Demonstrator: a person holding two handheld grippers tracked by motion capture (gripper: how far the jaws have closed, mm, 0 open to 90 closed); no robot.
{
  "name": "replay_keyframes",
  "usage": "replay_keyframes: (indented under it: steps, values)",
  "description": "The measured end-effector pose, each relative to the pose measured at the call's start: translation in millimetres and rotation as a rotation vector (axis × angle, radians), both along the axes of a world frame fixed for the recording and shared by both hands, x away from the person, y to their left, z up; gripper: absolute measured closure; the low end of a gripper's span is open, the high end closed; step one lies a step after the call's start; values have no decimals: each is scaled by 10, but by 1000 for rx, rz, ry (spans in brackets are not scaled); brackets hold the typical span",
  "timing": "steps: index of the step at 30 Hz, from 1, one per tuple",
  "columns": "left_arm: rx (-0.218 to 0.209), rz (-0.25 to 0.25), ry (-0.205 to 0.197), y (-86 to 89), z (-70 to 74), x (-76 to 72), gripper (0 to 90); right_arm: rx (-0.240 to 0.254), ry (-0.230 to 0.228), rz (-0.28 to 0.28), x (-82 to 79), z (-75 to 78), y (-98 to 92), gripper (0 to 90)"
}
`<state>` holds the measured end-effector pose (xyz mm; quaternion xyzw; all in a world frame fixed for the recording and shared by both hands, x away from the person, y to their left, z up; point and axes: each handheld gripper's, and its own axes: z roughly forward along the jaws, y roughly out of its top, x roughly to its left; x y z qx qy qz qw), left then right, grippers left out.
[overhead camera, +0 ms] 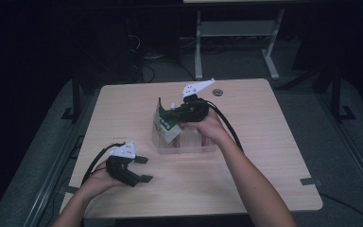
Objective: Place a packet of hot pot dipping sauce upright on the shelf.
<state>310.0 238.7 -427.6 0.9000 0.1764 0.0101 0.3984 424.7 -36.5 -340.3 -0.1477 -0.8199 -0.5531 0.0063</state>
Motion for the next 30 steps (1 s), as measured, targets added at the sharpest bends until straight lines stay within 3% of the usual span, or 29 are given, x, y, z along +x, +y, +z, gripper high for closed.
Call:
replay_keyframes:
  steps: [2,8,14,30]
  values:
    - [2,-2,0,-1,-3,1,254,-12,-3,2,-8,-6,11,876]
    - [1,-2,1,-3,-3,-1,251,21,-4,-1,-11,18,2,814]
    - [3,-2,5,-8,-4,-3,251,23,-5,-4,-24,43,-34,738]
    - [-10,14,2,-8,15,2,248,24,-30,-10,-136,158,-173,689]
